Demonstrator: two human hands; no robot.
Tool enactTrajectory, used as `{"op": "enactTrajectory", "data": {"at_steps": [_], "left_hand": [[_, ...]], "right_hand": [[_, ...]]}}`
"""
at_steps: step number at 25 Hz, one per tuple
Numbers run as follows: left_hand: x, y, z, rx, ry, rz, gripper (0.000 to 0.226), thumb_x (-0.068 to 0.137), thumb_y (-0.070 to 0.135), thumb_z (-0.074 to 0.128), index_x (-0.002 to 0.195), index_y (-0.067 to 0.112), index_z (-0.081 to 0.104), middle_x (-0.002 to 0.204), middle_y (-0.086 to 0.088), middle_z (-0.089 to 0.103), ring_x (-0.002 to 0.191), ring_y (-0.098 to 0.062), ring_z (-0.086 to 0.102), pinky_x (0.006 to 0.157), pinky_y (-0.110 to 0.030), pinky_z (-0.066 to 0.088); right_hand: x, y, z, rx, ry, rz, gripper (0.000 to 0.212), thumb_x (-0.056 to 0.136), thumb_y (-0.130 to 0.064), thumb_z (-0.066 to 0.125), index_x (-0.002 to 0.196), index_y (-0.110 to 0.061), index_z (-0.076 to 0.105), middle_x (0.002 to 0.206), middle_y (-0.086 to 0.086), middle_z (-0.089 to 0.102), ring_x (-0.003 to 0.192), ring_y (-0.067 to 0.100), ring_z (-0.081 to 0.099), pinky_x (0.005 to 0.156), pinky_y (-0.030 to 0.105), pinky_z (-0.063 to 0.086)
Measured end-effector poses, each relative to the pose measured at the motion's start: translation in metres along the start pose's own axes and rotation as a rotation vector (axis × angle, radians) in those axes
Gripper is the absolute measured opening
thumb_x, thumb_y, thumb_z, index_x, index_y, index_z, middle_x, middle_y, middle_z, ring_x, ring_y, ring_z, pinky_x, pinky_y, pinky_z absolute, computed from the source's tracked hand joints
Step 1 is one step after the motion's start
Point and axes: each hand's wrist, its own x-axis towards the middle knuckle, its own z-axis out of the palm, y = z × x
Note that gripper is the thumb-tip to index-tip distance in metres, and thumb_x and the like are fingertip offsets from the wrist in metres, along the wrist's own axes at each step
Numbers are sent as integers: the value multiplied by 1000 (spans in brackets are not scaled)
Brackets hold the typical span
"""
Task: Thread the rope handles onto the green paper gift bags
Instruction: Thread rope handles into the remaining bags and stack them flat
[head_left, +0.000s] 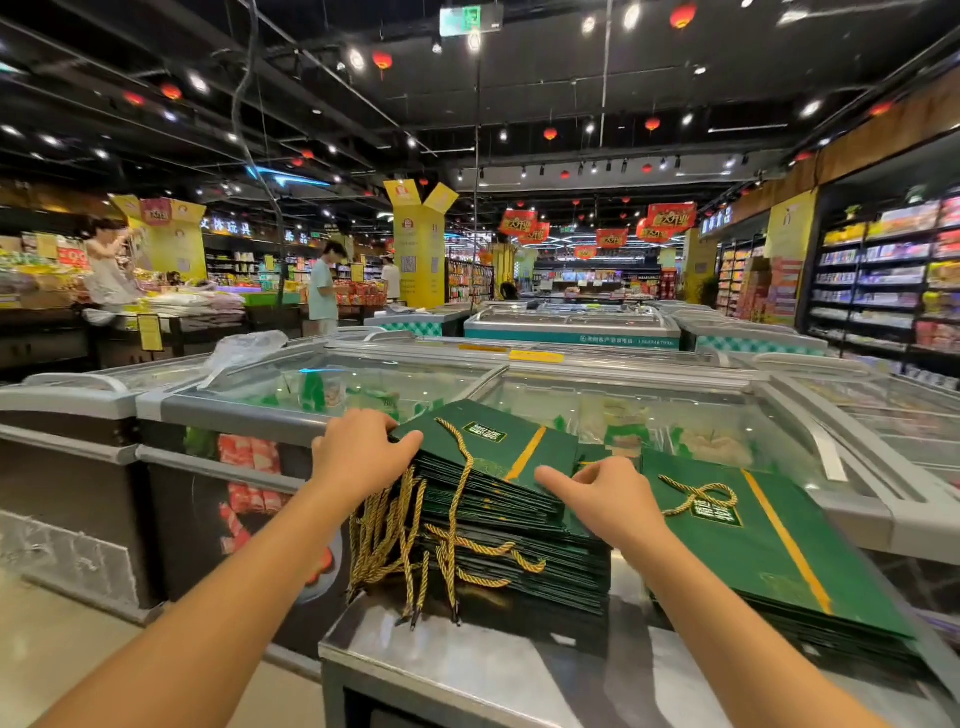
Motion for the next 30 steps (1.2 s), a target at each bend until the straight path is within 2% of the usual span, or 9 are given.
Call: {"op": "enactTrajectory", "data": {"at_steps": [3,6,10,12,16,20,22,25,30], "left_hand": [[-6,2,3,-161,66,-40,51,90,61,56,131,31,65,130,0,64,128,-33,48,105,-50,37],[-21,6,3,-296,131,-36,49,88,58,63,129,31,66,130,2,63,130,-30,46,104,-50,31],[-42,16,0,-476,188,32,45,85,51,69,124,28,67,130,1,60,131,-28,46,109,-56,35],[-53,22,-3,-572,189,73,43,85,47,72,122,27,66,125,4,62,125,-21,52,107,-51,42],[-74,37,-9,-868,127,55,24,91,29,73,111,17,67,106,3,68,101,-10,63,88,-27,50],[-95,49,2,-1079,-3,48,5,92,16,71,96,16,72,96,0,74,94,-13,68,88,-33,55],[-109,58,14,-1110,-54,73,8,91,11,72,96,17,73,94,1,75,90,-9,69,79,-26,54],[-128,75,35,-1169,-142,94,10,90,9,72,97,15,72,90,1,73,78,-1,67,65,-16,52],[-150,101,73,-1133,-257,134,18,85,10,78,100,14,70,91,-3,74,81,-8,70,68,-18,54]], "right_hand": [[-2,3,1,194,29,50,56,83,-46,78,53,-19,40,47,-4,32,46,17,32,66,33,39],[-6,9,-2,385,102,79,33,80,-36,85,92,-12,66,74,-5,63,74,10,61,83,38,50],[-19,11,-10,638,146,84,43,84,-21,83,119,-7,63,104,6,73,94,16,69,72,27,51],[-25,13,-19,777,151,89,40,87,-10,78,122,-4,60,105,10,75,87,16,72,60,25,54],[-44,22,-46,902,178,79,36,90,-6,75,123,-4,61,109,15,75,92,18,74,60,23,57],[-78,42,-80,940,219,65,30,90,-4,72,119,-6,64,101,11,77,86,13,75,57,20,56],[-97,58,-94,936,245,70,29,89,-4,72,117,-8,65,95,8,79,84,13,75,56,20,57],[-125,87,-110,909,293,107,32,89,-5,72,120,-9,65,104,13,76,94,22,73,58,22,59],[-159,131,-128,706,342,129,29,91,-5,70,119,-9,65,94,6,79,82,14,76,56,21,58]]}}
